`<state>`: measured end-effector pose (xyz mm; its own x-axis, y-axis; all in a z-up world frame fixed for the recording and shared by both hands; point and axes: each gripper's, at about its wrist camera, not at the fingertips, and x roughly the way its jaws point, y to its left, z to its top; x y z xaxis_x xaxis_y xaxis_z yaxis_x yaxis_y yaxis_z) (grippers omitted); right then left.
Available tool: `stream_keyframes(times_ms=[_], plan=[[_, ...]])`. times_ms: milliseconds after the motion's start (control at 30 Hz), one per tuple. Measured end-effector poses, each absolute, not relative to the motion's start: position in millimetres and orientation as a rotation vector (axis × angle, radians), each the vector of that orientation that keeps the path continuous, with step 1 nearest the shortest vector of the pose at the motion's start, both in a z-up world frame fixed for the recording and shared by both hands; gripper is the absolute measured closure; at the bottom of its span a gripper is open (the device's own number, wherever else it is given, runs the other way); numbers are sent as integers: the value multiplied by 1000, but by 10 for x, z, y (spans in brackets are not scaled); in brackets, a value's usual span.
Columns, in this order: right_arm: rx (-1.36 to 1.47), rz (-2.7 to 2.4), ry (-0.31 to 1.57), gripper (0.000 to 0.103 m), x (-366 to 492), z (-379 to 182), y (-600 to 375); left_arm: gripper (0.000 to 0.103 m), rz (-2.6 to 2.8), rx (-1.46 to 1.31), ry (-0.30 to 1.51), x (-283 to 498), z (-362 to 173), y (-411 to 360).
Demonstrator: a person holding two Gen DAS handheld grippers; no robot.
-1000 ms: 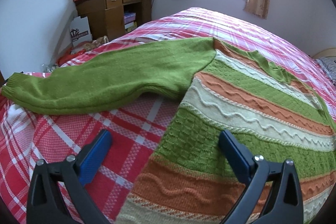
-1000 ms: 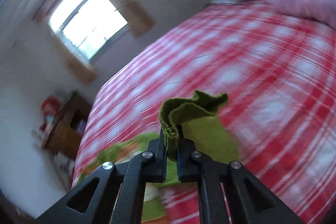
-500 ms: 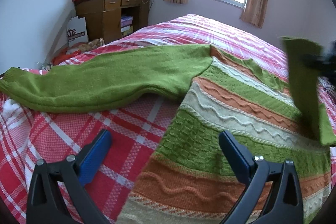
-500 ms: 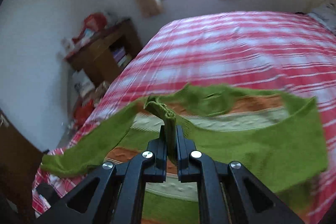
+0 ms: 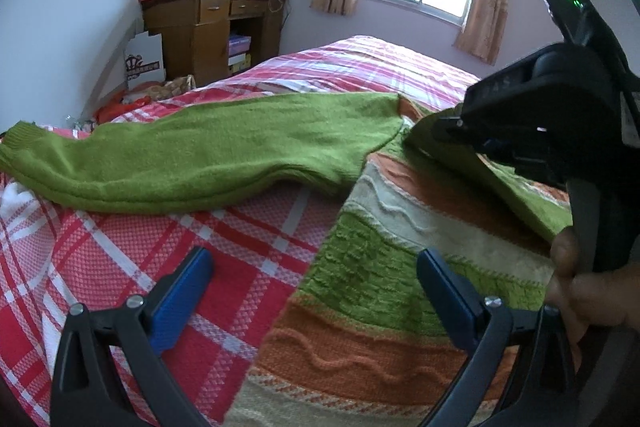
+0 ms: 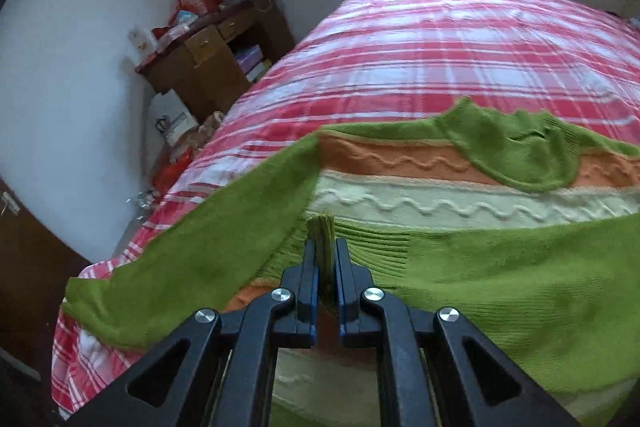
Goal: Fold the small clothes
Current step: 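Carry the sleeve across the sweater body with the right gripper and release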
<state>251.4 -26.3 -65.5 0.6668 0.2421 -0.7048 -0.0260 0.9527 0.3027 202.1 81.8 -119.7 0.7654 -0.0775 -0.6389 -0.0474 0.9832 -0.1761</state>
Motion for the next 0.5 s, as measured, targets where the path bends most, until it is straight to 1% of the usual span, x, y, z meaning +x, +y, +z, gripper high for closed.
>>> stream_keyframes(times_ms=[133,200,233,267,300,367,400,467,500], plan=[[338,273,852,95,2547,-690,-301,0,-23,-190,691,2011,-1186,810],[380,334,946,93,2601,-772,-347,0,-20,-184,692,2019,-1181,798],[392,361,978,91,2618,-799,-357,0,-22,-188,691,2022,-1183,806],[421,414,1005,84,2622,-821,-381,0,-22,-188,691,2024,-1183,803],[446,458,1014,81,2612,-823,-401,0,-22,-188,690,2027,-1183,798],[484,534,1021,70,2588,-771,-462,0,-20,-186,690,2037,-1181,789],[494,559,1003,67,2579,-718,-495,0,-19,-184,690,2031,-1183,788],[481,550,926,58,2569,-576,-595,0,-17,-181,690,2019,-1184,782],[462,518,879,58,2559,-521,-642,0,-16,-180,690,2018,-1184,784]])
